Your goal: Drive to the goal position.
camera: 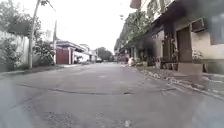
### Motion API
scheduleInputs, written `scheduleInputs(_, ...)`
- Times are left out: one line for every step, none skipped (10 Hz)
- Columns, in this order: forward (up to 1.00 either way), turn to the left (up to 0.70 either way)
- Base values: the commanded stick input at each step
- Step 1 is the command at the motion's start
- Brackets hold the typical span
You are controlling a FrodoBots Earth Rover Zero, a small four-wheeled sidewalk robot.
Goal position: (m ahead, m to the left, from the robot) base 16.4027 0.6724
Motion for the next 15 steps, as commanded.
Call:
scheduleInputs(1.0, 0.0)
scheduleInputs(1.0, 0.0)
scheduleInputs(1.0, 0.0)
scheduleInputs(1.0, 0.08)
scheduleInputs(1.0, 0.05)
scheduleInputs(1.0, -0.4)
scheduleInputs(1.0, -0.4)
scheduleInputs(1.0, -0.4)
scheduleInputs(1.0, -0.4)
scheduleInputs(1.0, -0.38)
scheduleInputs(1.0, -0.27)
scheduleInputs(1.0, 0.0)
scheduleInputs(1.0, 0.0)
scheduleInputs(1.0, 0.0)
scheduleInputs(1.0, 0.0)
